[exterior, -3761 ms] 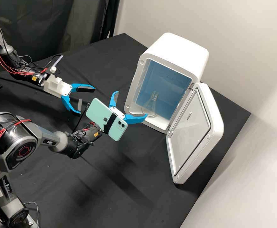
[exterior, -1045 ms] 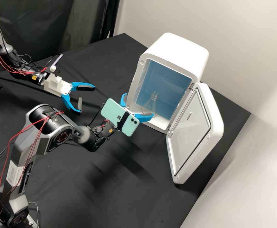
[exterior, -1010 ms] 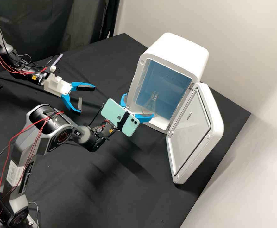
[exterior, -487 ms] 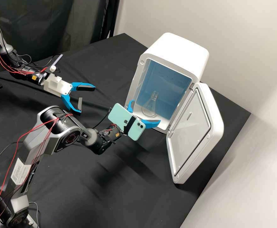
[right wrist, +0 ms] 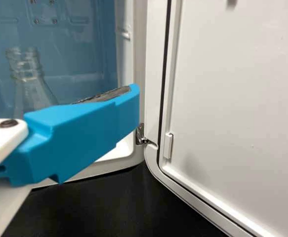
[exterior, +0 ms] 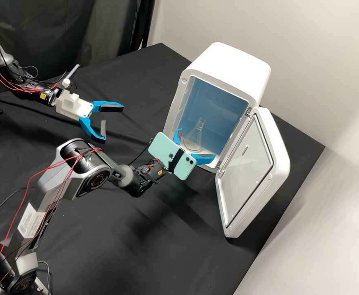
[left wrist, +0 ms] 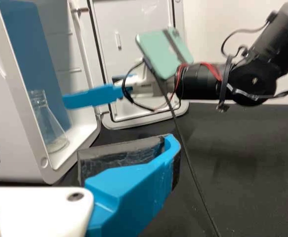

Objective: Take the flask out of the incubator

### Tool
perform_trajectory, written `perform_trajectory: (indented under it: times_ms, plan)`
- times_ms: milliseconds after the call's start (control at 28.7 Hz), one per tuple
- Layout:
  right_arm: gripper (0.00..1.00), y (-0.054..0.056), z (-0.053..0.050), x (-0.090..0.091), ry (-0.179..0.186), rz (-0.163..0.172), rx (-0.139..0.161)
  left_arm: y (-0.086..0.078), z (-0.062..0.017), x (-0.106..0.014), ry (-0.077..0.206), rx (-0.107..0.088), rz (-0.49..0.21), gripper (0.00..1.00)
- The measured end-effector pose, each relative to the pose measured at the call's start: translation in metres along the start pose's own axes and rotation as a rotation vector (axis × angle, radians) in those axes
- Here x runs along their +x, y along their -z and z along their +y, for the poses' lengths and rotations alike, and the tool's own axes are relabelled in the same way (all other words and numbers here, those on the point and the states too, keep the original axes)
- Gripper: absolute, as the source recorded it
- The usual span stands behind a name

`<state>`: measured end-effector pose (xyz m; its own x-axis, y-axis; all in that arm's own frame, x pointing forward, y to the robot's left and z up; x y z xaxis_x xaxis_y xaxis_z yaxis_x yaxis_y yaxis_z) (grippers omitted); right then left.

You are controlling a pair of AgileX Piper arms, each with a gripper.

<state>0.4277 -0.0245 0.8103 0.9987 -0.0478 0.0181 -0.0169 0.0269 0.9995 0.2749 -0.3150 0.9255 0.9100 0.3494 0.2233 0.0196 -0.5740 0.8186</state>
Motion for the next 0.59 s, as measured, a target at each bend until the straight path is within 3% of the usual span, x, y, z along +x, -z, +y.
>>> perform_trajectory:
  times_ms: [139,279,418,522,592]
  plan:
    - [1.00,-0.003,-0.003,0.006,0.013,-0.013,0.000,0.003,0.0002,-0.001,0.005,0.001,0.009,1.00]
    - [1.00,-0.003,-0.006,0.015,0.011,-0.003,-0.001,0.003,-0.0014,-0.001,0.023,0.001,0.014,1.00]
    - [1.00,-0.007,-0.012,0.023,0.034,-0.006,-0.010,0.003,-0.0023,-0.001,0.033,0.001,0.017,1.00]
    - [1.00,-0.010,-0.017,0.028,0.062,-0.011,0.012,0.004,-0.0027,-0.001,0.036,0.001,0.018,1.00]
    - [1.00,-0.010,-0.020,0.032,0.079,0.000,0.051,0.004,-0.0027,-0.001,0.036,0.001,0.018,1.00]
